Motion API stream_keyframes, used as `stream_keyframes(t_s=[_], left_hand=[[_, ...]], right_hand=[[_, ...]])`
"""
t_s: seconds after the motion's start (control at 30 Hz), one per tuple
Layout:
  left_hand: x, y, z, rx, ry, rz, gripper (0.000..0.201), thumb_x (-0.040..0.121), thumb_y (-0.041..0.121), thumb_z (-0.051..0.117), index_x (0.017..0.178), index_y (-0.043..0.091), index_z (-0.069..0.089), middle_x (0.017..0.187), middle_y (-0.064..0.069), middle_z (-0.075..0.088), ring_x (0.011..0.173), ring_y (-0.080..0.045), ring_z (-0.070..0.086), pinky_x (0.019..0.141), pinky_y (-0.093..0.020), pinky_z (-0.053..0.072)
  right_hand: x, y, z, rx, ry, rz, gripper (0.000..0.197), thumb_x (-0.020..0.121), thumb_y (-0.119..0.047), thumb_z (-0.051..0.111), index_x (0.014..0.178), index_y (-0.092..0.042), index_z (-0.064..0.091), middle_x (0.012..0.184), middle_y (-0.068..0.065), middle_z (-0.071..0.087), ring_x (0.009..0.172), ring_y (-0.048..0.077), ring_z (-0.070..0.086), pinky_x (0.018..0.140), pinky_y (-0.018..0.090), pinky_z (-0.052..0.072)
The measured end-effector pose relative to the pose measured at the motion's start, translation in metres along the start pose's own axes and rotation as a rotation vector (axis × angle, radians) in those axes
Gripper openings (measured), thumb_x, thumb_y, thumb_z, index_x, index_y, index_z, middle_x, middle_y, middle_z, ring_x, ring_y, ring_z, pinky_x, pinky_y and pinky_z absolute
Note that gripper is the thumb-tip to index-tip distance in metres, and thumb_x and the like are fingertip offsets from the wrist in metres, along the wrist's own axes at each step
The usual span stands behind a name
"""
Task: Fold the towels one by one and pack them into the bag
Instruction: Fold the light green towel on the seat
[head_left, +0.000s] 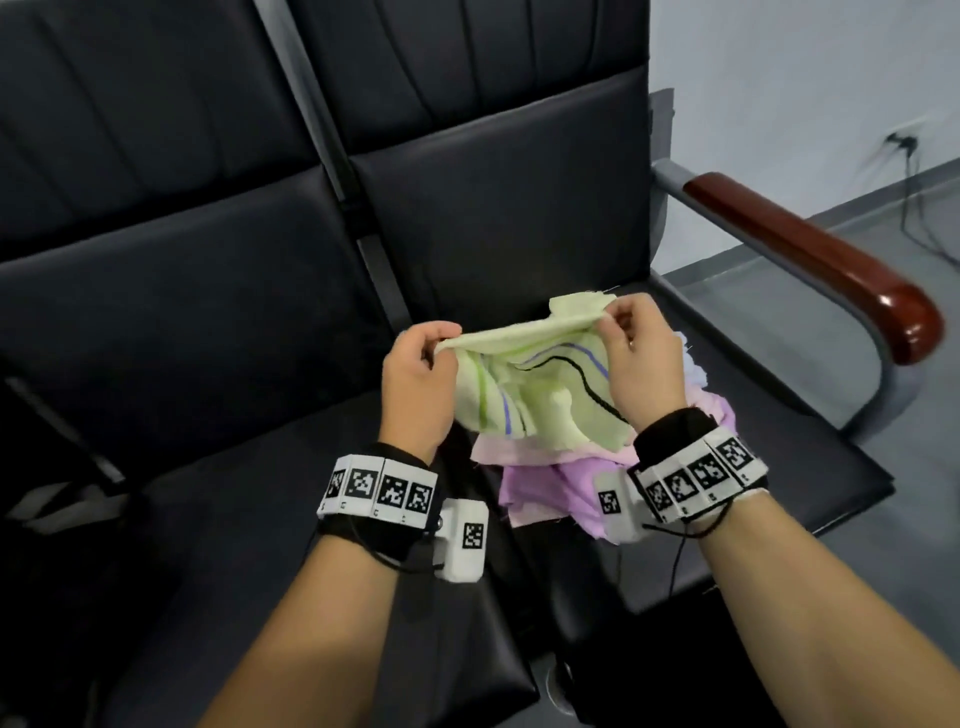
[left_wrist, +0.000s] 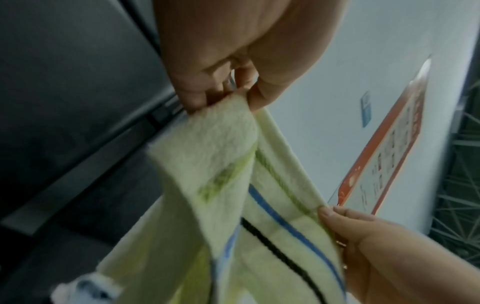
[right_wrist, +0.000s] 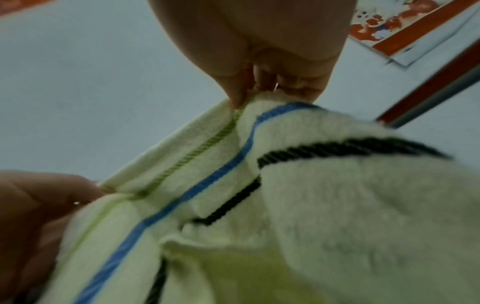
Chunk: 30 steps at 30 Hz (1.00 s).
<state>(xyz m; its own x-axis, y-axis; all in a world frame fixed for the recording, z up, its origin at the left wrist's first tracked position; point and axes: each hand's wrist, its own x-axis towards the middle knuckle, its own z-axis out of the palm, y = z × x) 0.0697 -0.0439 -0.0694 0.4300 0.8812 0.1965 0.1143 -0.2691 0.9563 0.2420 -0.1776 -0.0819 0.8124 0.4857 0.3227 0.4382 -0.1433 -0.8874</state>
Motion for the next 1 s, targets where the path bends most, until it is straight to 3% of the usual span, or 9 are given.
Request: stream_keyframes(t_s=[0.1, 0.23, 0.33, 0.4, 0.57, 0.7, 0.8, 0.9, 1.0], left_hand=[[-0.007, 0.018, -0.035, 0.104, 0.024, 0.057, 0.03, 0.089, 0.008, 0.052, 0.09, 0.032, 0.068, 0.107, 0.005, 0.063, 0.097, -0.005, 0.061, 0.087, -0.027, 0.05], [-0.024, 0.03, -0.09, 0.209, 0.028, 0.086, 0.029, 0.094, 0.018, 0.053, 0.081, 0.042, 0.064, 0.102, 0.011, 0.059, 0.093, 0.007, 0.057, 0.082, -0.023, 0.047], [-0.041, 0.037, -0.132, 0.215, 0.037, 0.078, 0.024, 0.097, 0.018, 0.051, 0.086, 0.036, 0.063, 0.101, 0.003, 0.065, 0.096, -0.01, 0.063, 0.086, -0.037, 0.053], [-0.052, 0.043, -0.16, 0.193, 0.064, 0.08, 0.022, 0.098, 0.017, 0.05, 0.087, 0.03, 0.063, 0.097, 0.0, 0.067, 0.094, -0.019, 0.065, 0.081, -0.041, 0.054], [-0.079, 0.054, -0.238, 0.139, 0.201, 0.1, 0.022, 0.097, 0.018, 0.051, 0.084, 0.028, 0.066, 0.081, 0.013, 0.069, 0.072, 0.001, 0.061, 0.061, -0.018, 0.049], [-0.107, 0.031, -0.299, 0.178, 0.261, 0.019, 0.021, 0.097, 0.021, 0.052, 0.084, 0.028, 0.067, 0.078, 0.017, 0.069, 0.07, 0.005, 0.06, 0.06, -0.016, 0.048], [-0.136, -0.003, -0.329, 0.263, 0.289, -0.072, 0.02, 0.095, 0.018, 0.056, 0.084, 0.028, 0.068, 0.079, 0.011, 0.069, 0.075, -0.003, 0.063, 0.069, -0.026, 0.051], [-0.167, -0.034, -0.338, 0.355, 0.282, -0.162, 0.017, 0.09, 0.009, 0.063, 0.098, 0.022, 0.066, 0.087, -0.001, 0.062, 0.076, -0.016, 0.058, 0.081, -0.039, 0.052], [-0.201, -0.046, -0.327, 0.308, 0.099, -0.109, 0.038, 0.08, -0.003, 0.07, 0.101, 0.028, 0.066, 0.099, -0.007, 0.059, 0.078, -0.012, 0.058, 0.078, -0.026, 0.049]], right_hand=[[-0.009, -0.036, 0.002, 0.053, -0.015, -0.083, 0.004, 0.099, -0.013, 0.055, 0.095, -0.015, 0.055, 0.084, -0.01, 0.057, 0.074, -0.006, 0.051, 0.07, 0.007, 0.039], [-0.027, -0.076, 0.01, 0.079, -0.094, -0.155, 0.004, 0.098, -0.014, 0.056, 0.094, -0.016, 0.057, 0.081, -0.01, 0.057, 0.072, 0.0, 0.05, 0.067, 0.012, 0.041], [-0.046, -0.107, 0.02, 0.098, -0.153, -0.204, 0.01, 0.097, -0.012, 0.057, 0.091, -0.021, 0.057, 0.079, -0.011, 0.056, 0.07, -0.001, 0.049, 0.067, 0.011, 0.041], [-0.06, -0.128, 0.029, 0.115, -0.195, -0.24, 0.013, 0.096, -0.012, 0.057, 0.09, -0.023, 0.057, 0.081, -0.012, 0.058, 0.073, 0.0, 0.052, 0.07, 0.013, 0.043], [-0.102, -0.177, 0.059, 0.191, -0.341, -0.27, 0.012, 0.093, -0.013, 0.063, 0.088, -0.025, 0.062, 0.078, -0.01, 0.061, 0.07, 0.004, 0.053, 0.068, 0.022, 0.046], [-0.146, -0.2, 0.089, 0.262, -0.48, -0.273, 0.017, 0.09, -0.014, 0.067, 0.096, -0.03, 0.069, 0.06, -0.018, 0.053, 0.058, 0.0, 0.047, 0.061, 0.013, 0.04], [-0.187, -0.2, 0.117, 0.306, -0.602, -0.215, 0.019, 0.091, -0.01, 0.066, 0.101, -0.024, 0.074, 0.059, -0.019, 0.056, 0.059, -0.001, 0.048, 0.061, 0.011, 0.04], [-0.228, -0.189, 0.144, 0.358, -0.691, -0.065, 0.022, 0.093, -0.007, 0.063, 0.091, -0.024, 0.077, 0.075, -0.006, 0.071, 0.074, 0.005, 0.062, 0.069, 0.019, 0.05], [-0.26, -0.177, 0.163, 0.382, -0.773, 0.121, 0.024, 0.095, -0.003, 0.06, 0.088, -0.02, 0.076, 0.083, -0.003, 0.074, 0.077, 0.006, 0.066, 0.069, 0.021, 0.052]])
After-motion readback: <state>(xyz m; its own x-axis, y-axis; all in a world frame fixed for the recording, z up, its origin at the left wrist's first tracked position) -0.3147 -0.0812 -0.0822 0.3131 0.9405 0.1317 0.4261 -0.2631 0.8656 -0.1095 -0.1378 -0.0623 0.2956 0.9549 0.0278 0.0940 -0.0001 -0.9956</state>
